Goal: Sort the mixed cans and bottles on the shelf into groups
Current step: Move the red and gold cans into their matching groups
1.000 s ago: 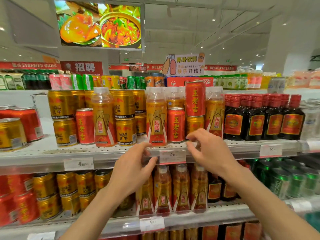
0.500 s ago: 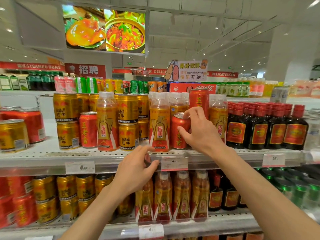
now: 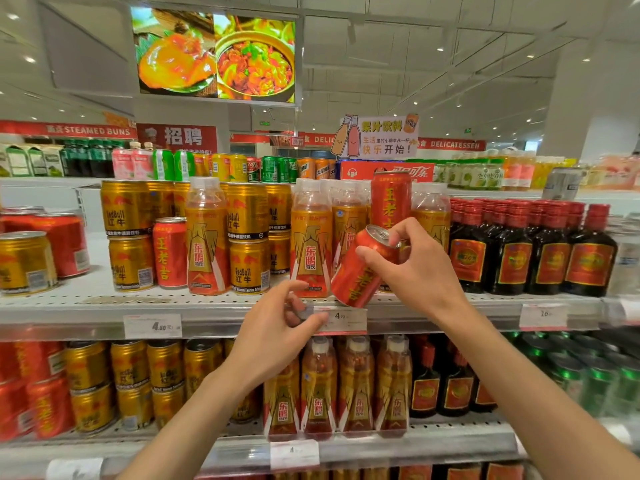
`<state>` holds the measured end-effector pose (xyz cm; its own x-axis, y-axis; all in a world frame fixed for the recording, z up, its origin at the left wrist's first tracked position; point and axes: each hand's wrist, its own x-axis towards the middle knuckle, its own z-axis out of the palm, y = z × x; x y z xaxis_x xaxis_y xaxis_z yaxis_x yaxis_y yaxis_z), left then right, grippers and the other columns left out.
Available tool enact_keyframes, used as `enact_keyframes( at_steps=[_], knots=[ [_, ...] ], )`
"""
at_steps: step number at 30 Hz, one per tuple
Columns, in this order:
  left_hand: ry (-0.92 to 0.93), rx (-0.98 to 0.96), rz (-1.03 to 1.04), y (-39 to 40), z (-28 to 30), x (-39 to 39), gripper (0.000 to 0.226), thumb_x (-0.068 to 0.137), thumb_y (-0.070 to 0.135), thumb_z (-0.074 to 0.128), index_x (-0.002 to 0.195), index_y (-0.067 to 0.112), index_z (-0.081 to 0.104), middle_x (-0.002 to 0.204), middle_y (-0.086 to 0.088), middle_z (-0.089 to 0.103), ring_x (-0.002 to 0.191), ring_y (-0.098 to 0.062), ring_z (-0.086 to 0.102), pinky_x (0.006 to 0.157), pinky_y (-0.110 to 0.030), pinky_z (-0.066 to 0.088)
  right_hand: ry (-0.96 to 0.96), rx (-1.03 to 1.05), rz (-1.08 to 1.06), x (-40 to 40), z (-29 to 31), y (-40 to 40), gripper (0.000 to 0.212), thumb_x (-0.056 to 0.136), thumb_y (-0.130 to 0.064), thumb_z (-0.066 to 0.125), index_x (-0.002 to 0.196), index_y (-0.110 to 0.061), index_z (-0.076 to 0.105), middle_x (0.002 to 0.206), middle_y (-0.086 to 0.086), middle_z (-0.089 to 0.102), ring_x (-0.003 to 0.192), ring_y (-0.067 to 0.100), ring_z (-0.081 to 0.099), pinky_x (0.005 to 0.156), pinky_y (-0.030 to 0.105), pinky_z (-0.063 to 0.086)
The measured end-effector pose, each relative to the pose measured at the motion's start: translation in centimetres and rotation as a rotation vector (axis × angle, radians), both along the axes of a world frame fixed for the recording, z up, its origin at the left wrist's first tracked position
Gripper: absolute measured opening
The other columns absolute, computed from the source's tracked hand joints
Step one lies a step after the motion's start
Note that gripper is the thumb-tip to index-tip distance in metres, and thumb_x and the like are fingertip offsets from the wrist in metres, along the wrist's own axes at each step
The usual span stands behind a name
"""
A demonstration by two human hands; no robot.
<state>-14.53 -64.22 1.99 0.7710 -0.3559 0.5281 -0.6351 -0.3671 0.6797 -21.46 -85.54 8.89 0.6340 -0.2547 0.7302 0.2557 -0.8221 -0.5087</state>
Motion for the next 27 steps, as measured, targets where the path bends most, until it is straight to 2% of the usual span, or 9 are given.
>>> enact_keyframes(
  at_steps=[4,5,8,10,13,17,20,23,27],
  knots=[
    [0.072,-0.043,-0.122,-1.5,0.3,-1.3,0.07,0.078,0.051,0.083,0.137,0.043,0.047,0.116,0.015,0.061,0.098,-0.004,0.069,0.085,-0.031,0.062,0.065,0.165,0.101,-1.6,-1.4,-0.8,0.041,0.08,-0.061,0.071,0.084,-0.028,0.046,0.091,0.001,0.067,0.079,0.026,0.066,0.07,0.05,0.058],
    [0.089,-0.05,-0.141,-1.8,0.3,-1.6,0.071,0.077,0.05,0.085,0.136,0.044,0.047,0.12,0.016,0.061,0.1,-0.001,0.068,0.085,-0.029,0.062,0.085,0.206,0.132,-2.0,-1.8,-0.8,0.04,0.08,-0.061,0.071,0.084,-0.029,0.046,0.094,0.003,0.068,0.08,0.028,0.068,0.068,0.05,0.059],
    [0.147,-0.069,-0.196,-1.8,-0.1,-2.6,0.064,0.079,0.04,0.086,0.133,0.04,0.053,0.124,0.016,0.063,0.103,0.008,0.066,0.079,-0.017,0.06,0.135,0.313,0.214,-2.8,-3.1,-0.9,0.036,0.086,-0.048,0.072,0.088,-0.021,0.047,0.104,0.002,0.068,0.079,0.02,0.072,0.054,0.031,0.059],
    [0.19,-0.072,-0.214,-1.2,-0.5,-3.2,0.057,0.082,0.036,0.084,0.131,0.038,0.056,0.124,0.018,0.065,0.105,0.01,0.065,0.079,-0.013,0.058,0.175,0.377,0.244,-3.0,-3.9,-0.6,0.036,0.087,-0.045,0.071,0.09,-0.018,0.047,0.105,0.0,0.068,0.075,0.018,0.074,0.054,0.031,0.06],
    [0.251,-0.061,-0.221,0.2,-1.1,-3.5,0.05,0.085,0.035,0.082,0.128,0.04,0.057,0.12,0.018,0.069,0.104,0.003,0.069,0.084,-0.017,0.059,0.222,0.453,0.285,-2.9,-4.7,0.5,0.035,0.089,-0.042,0.071,0.09,-0.016,0.047,0.104,0.001,0.069,0.064,0.016,0.074,0.053,0.032,0.06],
    [0.29,-0.046,-0.21,3.5,-1.9,-3.1,0.048,0.084,0.035,0.083,0.126,0.04,0.058,0.116,0.016,0.071,0.102,-0.004,0.072,0.093,-0.03,0.059,0.255,0.5,0.325,-2.3,-5.5,3.6,0.037,0.087,-0.043,0.072,0.089,-0.018,0.046,0.094,0.002,0.072,0.063,0.033,0.072,0.057,0.045,0.061],
    [0.284,-0.054,-0.2,7.2,-2.3,-2.4,0.049,0.082,0.035,0.085,0.124,0.041,0.06,0.116,0.015,0.071,0.101,-0.008,0.072,0.092,-0.035,0.06,0.244,0.532,0.346,-1.6,-5.6,7.2,0.036,0.087,-0.038,0.074,0.087,-0.017,0.045,0.087,0.0,0.072,0.053,0.026,0.067,0.051,0.038,0.056],
    [0.272,-0.053,-0.185,12.1,-2.4,-1.5,0.047,0.082,0.034,0.086,0.122,0.04,0.061,0.113,0.014,0.073,0.1,-0.009,0.073,0.094,-0.037,0.059,0.216,0.551,0.356,-0.8,-5.7,12.0,0.035,0.086,-0.035,0.075,0.084,-0.016,0.046,0.075,-0.001,0.069,0.05,0.022,0.063,0.05,0.038,0.054],
    [0.265,-0.066,-0.183,19.8,-1.9,-0.3,0.047,0.081,0.03,0.087,0.121,0.039,0.064,0.108,0.017,0.073,0.1,-0.011,0.073,0.09,-0.028,0.059,0.206,0.555,0.375,0.6,-5.4,19.4,0.035,0.085,-0.036,0.076,0.086,-0.015,0.048,0.082,0.003,0.068,0.053,0.021,0.064,0.047,0.032,0.053]
  ],
)
